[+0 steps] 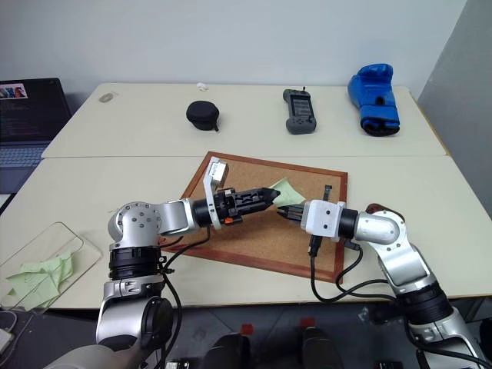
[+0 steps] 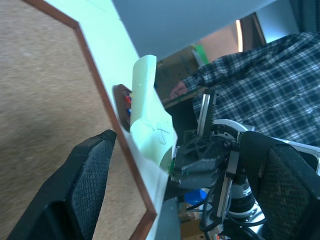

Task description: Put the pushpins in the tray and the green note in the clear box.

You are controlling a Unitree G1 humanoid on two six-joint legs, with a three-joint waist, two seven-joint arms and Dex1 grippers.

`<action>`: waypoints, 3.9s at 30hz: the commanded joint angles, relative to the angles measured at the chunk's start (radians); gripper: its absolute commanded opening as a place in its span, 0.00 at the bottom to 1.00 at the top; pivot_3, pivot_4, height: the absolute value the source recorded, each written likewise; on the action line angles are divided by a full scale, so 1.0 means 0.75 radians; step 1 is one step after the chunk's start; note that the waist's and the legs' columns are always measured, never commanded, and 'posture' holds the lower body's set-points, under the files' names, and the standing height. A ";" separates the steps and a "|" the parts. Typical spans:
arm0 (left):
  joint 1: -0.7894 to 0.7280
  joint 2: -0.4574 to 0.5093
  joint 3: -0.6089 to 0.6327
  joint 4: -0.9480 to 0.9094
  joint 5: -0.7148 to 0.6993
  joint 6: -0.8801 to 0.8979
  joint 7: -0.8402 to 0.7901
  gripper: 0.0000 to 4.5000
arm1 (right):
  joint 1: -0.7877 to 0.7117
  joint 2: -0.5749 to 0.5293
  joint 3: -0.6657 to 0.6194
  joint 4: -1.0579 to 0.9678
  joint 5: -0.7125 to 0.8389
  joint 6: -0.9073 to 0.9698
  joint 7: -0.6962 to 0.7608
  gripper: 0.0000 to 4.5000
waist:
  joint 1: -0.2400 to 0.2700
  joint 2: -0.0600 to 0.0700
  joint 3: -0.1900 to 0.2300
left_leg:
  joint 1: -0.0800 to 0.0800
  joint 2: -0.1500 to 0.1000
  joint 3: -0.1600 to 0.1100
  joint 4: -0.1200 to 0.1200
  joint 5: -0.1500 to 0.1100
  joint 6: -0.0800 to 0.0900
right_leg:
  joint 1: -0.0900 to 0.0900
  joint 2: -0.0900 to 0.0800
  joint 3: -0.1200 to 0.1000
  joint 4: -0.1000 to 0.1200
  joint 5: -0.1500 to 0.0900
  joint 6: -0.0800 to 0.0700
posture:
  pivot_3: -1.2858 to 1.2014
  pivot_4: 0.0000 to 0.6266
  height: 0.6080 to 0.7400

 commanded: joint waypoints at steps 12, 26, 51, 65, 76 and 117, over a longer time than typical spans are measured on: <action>-0.013 -0.011 -0.017 -0.002 -0.056 -0.070 0.011 0.67 | -0.036 0.011 0.012 -0.108 0.004 0.006 -0.005 0.00 | 0.000 0.000 0.000 | 0.000 0.000 0.000 0.000 0.000 0.000 | 0.000 0.000 0.000 0.000 0.000 0.000 | 0.52 0.24 1.00; -0.025 -0.003 -0.029 0.002 -0.067 -0.090 0.008 0.08 | -0.060 0.031 0.018 -0.088 -0.005 0.016 -0.011 0.00 | 0.000 0.000 0.000 | 0.000 0.000 0.000 0.000 0.000 0.000 | 0.000 0.000 0.000 0.000 0.000 0.000 | 0.52 0.24 1.00; -0.021 0.050 -0.139 0.023 -0.031 -0.180 -0.031 0.01 | -0.064 0.072 -0.034 -0.286 0.279 0.479 -0.012 0.00 | 0.001 0.000 0.000 | 0.000 0.000 -0.001 0.000 0.000 0.000 | 0.000 0.000 0.000 0.000 0.000 0.000 | 0.52 0.24 1.00; 0.012 0.130 -0.263 -0.066 0.019 -0.265 -0.102 0.01 | -0.014 0.045 -0.236 -0.337 0.409 0.752 -0.148 0.00 | 0.001 0.000 0.000 | 0.000 0.000 0.000 0.000 0.000 0.000 | 0.000 0.000 0.000 0.000 0.000 0.000 | 0.52 0.24 1.00; 0.058 0.235 -0.736 -0.401 0.478 -0.943 -0.261 0.01 | 0.406 -0.016 -0.681 -0.474 0.485 1.119 -0.461 0.00 | 0.012 0.000 0.000 | -0.006 -0.002 0.001 0.000 0.000 0.000 | -0.001 -0.001 0.002 -0.001 0.000 0.000 | 0.52 0.24 1.00; 0.085 0.137 -0.870 -0.338 0.724 -1.294 -0.332 0.00 | 0.382 0.176 -0.861 -0.255 0.566 1.272 -0.849 0.93 | 0.001 0.002 -0.001 | -0.001 -0.002 0.011 0.000 -0.003 0.007 | 0.000 0.004 0.004 0.001 0.000 0.000 | 0.52 0.24 1.00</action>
